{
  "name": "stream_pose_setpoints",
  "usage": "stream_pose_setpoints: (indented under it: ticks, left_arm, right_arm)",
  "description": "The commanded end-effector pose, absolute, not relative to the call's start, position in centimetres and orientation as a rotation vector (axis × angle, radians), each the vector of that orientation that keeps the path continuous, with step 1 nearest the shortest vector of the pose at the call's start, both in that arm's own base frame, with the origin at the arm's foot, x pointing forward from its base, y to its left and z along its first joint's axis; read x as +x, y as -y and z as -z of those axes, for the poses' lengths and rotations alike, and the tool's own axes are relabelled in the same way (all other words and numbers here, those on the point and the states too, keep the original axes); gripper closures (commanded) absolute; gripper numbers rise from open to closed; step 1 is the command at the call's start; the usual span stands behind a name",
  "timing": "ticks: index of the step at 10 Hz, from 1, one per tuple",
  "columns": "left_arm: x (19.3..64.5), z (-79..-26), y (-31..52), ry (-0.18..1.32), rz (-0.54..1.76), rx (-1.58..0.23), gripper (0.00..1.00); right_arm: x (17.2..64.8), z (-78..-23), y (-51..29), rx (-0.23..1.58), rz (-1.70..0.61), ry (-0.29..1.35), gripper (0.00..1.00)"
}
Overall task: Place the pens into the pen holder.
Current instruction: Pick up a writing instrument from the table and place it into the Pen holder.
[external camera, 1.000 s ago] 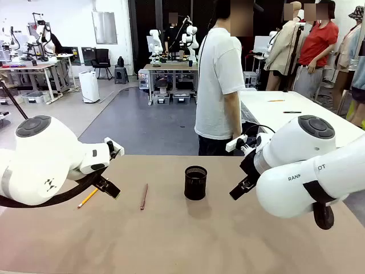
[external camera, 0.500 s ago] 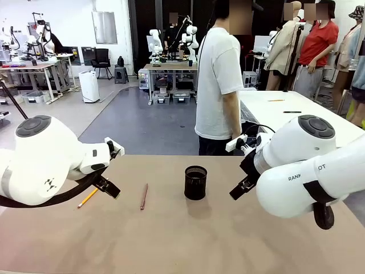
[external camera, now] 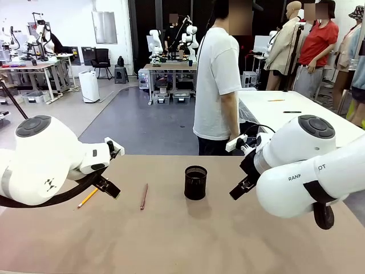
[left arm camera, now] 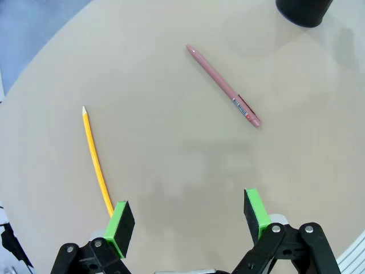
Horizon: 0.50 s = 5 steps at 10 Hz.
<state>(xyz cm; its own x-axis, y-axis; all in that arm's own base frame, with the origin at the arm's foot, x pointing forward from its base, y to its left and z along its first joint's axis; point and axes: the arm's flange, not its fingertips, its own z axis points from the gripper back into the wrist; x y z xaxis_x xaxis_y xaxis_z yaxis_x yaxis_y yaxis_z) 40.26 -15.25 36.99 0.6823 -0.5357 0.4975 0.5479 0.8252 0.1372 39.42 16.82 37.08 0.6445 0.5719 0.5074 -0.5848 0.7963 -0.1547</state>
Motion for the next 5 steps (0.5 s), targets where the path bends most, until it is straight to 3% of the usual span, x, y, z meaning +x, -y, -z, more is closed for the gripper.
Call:
stream_pose_setpoints:
  ticks: [1, 5]
  left_arm:
    - [40.28, -37.01, 15.18, 0.551, 0.606, -0.024, 0.0]
    - [40.28, -37.01, 15.18, 0.551, 0.606, -0.024, 0.0]
  right_arm:
    - [39.42, -37.09, -16.82, 0.025, -0.658, 0.57, 0.0]
    - [39.42, -37.09, -16.82, 0.025, -0.658, 0.57, 0.0]
